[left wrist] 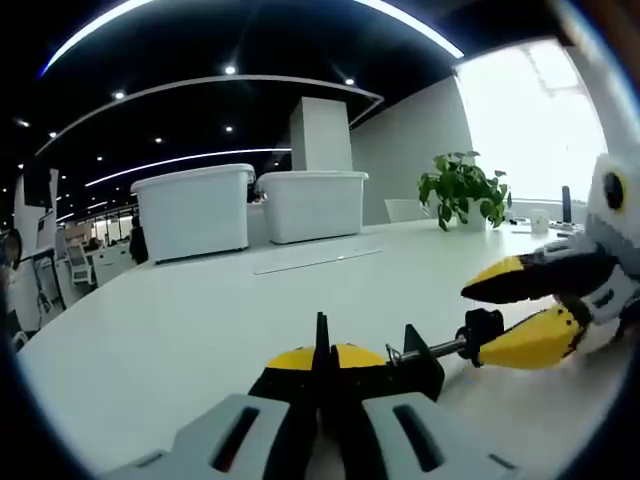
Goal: Clamp the fixed fixture on the desktop, loosen the retaining clip, secure it to the edge of the desk, and tighten the retaining clip.
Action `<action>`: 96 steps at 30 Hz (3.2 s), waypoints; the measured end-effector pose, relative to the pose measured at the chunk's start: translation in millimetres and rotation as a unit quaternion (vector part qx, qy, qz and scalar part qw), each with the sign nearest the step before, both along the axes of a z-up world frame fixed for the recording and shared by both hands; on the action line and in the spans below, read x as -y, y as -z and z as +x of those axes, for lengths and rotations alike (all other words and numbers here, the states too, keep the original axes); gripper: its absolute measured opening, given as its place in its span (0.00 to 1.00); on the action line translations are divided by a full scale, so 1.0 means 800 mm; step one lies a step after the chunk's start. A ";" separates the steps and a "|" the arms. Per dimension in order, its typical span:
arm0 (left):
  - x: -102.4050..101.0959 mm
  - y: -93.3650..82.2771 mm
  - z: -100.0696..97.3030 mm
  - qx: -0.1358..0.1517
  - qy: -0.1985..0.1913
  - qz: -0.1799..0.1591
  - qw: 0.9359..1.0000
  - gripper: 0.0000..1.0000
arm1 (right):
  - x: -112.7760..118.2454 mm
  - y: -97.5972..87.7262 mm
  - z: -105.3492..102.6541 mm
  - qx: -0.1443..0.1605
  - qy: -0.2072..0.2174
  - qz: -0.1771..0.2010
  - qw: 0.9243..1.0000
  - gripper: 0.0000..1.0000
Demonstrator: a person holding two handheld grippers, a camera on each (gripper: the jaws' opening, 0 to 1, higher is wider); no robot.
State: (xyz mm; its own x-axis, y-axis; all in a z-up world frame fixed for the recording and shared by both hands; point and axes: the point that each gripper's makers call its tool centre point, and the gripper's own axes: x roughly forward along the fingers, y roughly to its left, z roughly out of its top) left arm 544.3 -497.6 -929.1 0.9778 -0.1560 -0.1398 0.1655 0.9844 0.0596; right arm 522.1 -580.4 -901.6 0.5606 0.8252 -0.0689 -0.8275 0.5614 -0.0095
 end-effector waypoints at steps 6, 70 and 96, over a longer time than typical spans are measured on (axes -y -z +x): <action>0.002 0.000 0.000 0.000 0.001 -0.001 1.000 0.05 | 0.008 0.009 0.008 -0.144 -0.018 0.095 0.985 0.27; 0.001 -0.001 0.000 0.000 0.003 0.002 1.000 0.05 | 0.003 0.021 0.008 -0.098 -0.004 0.035 0.995 0.34; 0.003 -0.001 0.001 0.000 0.003 0.003 1.000 0.05 | -0.004 0.018 0.000 0.010 0.015 -0.039 0.999 0.18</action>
